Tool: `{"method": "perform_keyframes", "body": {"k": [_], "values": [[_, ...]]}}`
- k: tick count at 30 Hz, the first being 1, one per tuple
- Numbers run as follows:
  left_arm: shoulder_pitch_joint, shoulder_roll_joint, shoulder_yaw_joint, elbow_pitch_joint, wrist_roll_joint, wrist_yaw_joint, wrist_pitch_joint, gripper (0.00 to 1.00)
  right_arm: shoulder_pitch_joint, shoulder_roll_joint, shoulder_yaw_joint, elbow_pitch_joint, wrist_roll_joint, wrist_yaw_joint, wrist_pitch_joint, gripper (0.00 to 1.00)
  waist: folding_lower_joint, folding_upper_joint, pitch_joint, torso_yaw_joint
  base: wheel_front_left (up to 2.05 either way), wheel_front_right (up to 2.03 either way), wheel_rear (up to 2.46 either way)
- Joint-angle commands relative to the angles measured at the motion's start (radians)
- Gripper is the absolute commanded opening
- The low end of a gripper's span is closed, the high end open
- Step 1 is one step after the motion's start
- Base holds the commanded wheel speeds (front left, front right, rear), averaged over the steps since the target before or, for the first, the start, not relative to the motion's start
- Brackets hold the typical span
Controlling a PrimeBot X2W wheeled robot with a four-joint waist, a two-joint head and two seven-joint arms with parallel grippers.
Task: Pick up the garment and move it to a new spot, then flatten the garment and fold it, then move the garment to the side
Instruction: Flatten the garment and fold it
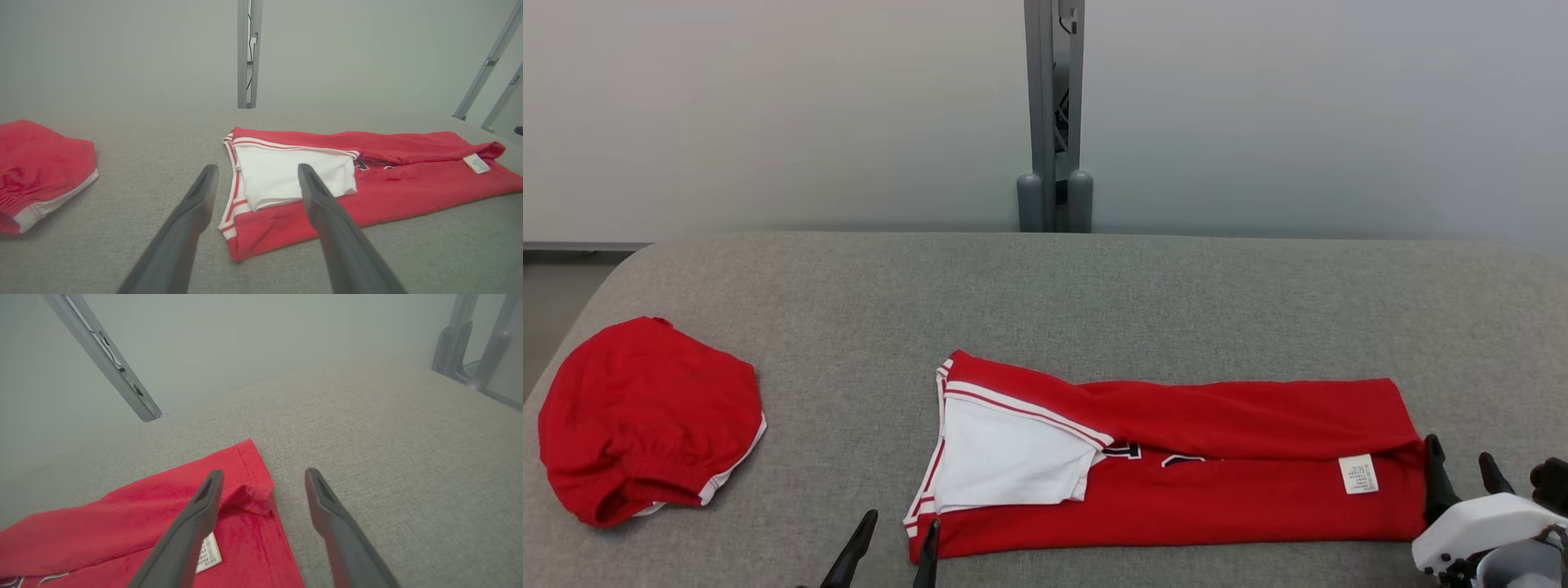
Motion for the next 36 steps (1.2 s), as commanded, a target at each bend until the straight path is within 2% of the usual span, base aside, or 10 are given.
{"method": "perform_keyframes", "body": {"k": [1,8,15,23,24,26,32,36], "values": [[-0.021,0.003,0.004,0.002,0.007,-0.007,-0.003,1.00,-0.012,-0.006,-0.013,0.021,-0.009,0.000,-0.001,1.00,0.0000,0.0000,0.012,0.006,0.00,0.00,0.00],[-0.038,0.003,0.006,0.011,0.022,-0.023,-0.003,1.00,-0.144,-0.021,-0.107,0.212,-0.126,0.000,-0.001,1.00,0.0000,0.0000,0.057,0.016,0.00,0.00,0.00],[-0.060,0.003,0.004,0.015,0.030,-0.034,-0.003,1.00,-0.203,-0.020,-0.176,0.320,-0.228,0.000,-0.001,1.00,0.0000,0.0000,0.095,0.022,0.00,0.00,0.00],[-0.072,0.003,0.010,0.020,0.026,-0.032,-0.003,1.00,-0.188,0.021,-0.207,0.384,-0.278,0.000,0.002,1.00,0.0000,0.0000,0.106,0.019,0.00,0.00,0.00],[-0.074,0.003,0.010,0.020,0.025,-0.033,-0.003,1.00,-0.185,0.026,-0.208,0.390,-0.280,0.000,0.005,0.85,0.0000,0.0000,0.106,0.018,0.00,0.00,0.00],[-0.076,0.003,0.009,0.021,0.020,-0.033,-0.003,1.00,-0.184,0.036,-0.206,0.399,-0.285,0.000,0.012,0.00,0.0000,0.0000,0.107,0.017,0.00,0.00,0.00],[-0.086,0.003,0.010,0.023,0.014,-0.034,-0.003,1.00,-0.193,0.040,-0.202,0.408,-0.279,-0.002,0.017,0.00,0.0000,0.0000,0.109,0.020,0.00,0.00,0.00],[-0.091,0.003,0.019,0.023,0.022,-0.037,-0.003,1.00,-0.205,0.002,-0.216,0.390,-0.268,-0.003,0.007,0.00,0.0000,0.0000,0.104,0.022,0.00,0.00,0.00]]}}
